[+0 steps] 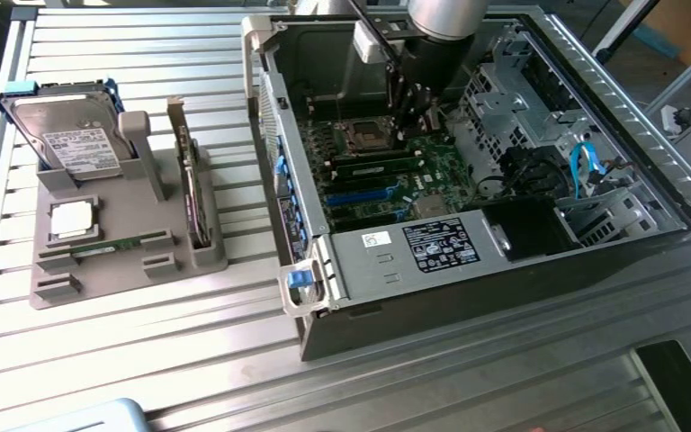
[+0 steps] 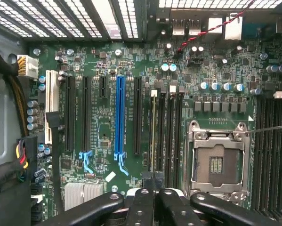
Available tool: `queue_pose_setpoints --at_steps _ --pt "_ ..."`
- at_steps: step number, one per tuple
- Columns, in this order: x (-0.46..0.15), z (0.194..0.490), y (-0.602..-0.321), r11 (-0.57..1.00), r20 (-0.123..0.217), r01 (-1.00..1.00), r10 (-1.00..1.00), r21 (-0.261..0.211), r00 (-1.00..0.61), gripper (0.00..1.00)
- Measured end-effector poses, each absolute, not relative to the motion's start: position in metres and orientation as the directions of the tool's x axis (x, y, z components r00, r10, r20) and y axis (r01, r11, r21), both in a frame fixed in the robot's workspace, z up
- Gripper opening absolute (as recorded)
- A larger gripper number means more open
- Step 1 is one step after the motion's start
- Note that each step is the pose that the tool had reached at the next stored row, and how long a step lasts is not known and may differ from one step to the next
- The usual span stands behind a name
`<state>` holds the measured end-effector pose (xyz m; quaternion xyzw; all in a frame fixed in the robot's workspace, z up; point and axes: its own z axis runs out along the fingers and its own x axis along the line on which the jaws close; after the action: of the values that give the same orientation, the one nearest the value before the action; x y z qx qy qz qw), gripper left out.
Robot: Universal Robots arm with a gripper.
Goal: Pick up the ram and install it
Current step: 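Press down the ram until it locks into place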
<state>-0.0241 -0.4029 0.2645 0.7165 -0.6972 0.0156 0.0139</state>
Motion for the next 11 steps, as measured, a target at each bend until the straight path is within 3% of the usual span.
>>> queue_pose_setpoints --at_steps 11 --pt "-0.024 0.277 -0.403 -0.027 0.042 -1.000 -0.999 -0.002 0.027 0.11"
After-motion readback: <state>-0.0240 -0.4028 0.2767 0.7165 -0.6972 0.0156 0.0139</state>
